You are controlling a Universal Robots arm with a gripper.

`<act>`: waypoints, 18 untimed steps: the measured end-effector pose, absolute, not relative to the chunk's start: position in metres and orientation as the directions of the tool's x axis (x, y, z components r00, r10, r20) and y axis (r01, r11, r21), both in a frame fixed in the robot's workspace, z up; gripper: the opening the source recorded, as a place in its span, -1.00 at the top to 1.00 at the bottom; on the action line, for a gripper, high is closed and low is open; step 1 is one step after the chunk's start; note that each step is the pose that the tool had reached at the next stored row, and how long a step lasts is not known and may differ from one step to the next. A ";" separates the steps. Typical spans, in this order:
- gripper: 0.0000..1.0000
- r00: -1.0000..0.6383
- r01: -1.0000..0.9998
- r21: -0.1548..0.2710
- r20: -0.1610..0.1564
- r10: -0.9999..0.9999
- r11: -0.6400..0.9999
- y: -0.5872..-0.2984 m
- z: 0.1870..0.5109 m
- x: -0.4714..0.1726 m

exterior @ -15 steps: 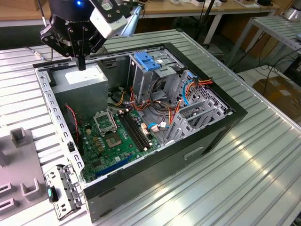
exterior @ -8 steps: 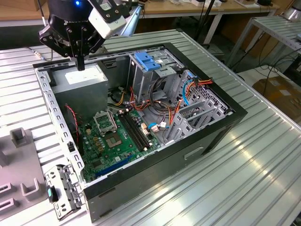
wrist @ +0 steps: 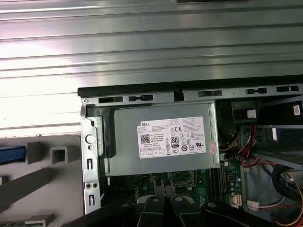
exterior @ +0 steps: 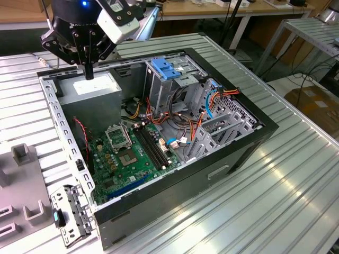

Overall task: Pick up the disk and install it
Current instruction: 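Reach for the disk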

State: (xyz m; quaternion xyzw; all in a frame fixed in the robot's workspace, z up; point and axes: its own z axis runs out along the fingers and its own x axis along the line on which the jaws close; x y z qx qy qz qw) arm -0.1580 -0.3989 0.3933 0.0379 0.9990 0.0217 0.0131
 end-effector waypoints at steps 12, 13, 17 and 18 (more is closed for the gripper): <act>0.79 -0.997 0.075 0.044 -0.024 0.076 0.996 -0.399 0.393 -0.163; 0.79 -0.997 0.075 0.044 -0.024 0.076 0.996 -0.399 0.393 -0.164; 0.79 -0.997 0.075 0.044 -0.024 0.076 0.996 -0.399 0.393 -0.165; 0.79 -0.997 0.075 0.044 -0.024 0.076 0.996 -0.399 0.393 -0.166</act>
